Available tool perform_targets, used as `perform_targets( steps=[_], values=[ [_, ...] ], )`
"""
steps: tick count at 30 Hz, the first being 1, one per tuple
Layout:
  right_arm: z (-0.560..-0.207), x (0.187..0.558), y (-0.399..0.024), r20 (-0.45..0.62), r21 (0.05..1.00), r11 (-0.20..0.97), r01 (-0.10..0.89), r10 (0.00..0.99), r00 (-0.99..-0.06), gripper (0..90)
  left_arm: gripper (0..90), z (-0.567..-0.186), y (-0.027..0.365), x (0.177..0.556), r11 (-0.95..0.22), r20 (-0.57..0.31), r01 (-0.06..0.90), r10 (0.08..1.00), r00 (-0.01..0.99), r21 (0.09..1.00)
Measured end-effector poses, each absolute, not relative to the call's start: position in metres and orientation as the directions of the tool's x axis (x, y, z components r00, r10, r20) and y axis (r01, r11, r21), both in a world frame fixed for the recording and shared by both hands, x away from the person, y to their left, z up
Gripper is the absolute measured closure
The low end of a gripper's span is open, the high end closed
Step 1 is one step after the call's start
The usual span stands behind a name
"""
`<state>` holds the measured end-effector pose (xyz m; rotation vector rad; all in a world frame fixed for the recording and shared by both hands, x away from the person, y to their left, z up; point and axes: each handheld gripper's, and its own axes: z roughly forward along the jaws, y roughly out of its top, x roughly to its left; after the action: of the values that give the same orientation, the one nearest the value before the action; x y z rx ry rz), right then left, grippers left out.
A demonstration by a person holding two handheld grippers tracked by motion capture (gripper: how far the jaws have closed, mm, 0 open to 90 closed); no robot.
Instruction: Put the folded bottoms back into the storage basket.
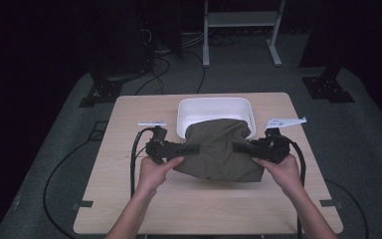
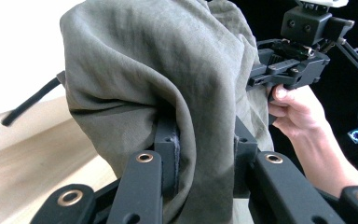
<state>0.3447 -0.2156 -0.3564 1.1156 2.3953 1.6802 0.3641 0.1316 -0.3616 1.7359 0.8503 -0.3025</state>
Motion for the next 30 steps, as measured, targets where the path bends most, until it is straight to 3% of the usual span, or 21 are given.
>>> perform_targets(
  steps=[30],
  values=[
    [-0.32, 0.4, -0.209, 0.355, 0.83, 0.163, 0.533, 0.582, -0.732, 72.6, 71.3, -0.332, 0.137, 0.418, -0.069, -0.595, 0.679, 0.424, 0.683, 0.731]
  ],
)
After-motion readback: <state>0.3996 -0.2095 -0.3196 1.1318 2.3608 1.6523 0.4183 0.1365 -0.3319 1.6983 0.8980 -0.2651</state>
